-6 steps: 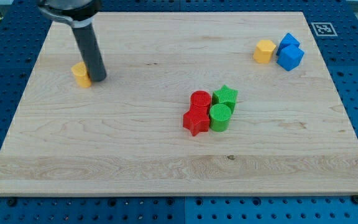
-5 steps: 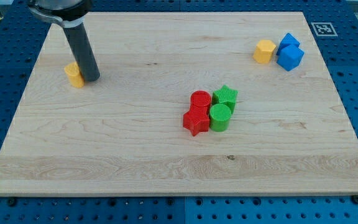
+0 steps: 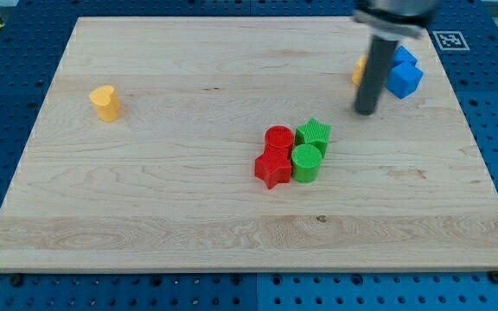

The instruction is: Move your hand to the center right of the board

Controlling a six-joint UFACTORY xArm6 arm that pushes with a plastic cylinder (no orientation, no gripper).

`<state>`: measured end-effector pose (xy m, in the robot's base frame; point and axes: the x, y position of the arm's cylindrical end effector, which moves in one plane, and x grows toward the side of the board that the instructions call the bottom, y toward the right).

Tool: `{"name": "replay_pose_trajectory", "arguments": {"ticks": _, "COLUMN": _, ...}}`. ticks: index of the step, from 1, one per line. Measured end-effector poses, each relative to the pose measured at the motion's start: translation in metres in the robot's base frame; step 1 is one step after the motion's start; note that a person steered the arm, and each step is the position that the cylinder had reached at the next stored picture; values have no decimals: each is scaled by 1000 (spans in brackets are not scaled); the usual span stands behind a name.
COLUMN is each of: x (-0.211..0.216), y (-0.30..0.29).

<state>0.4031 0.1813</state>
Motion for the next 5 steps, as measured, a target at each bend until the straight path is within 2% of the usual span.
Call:
{"name": "replay_pose_trajectory", "arguments": {"ticks": 2, "x": 10, "y": 20}}
{"name": "replay_pose_trajectory", "arguments": {"ticks": 3, "x": 26, "y": 69}}
{"name": "replay_pose_trajectory", "arguments": {"ticks": 4, "x": 19, "y": 93}}
{"name": "replay_pose_trajectory", "arguments": {"ticks": 5, "x": -29, "y": 99}}
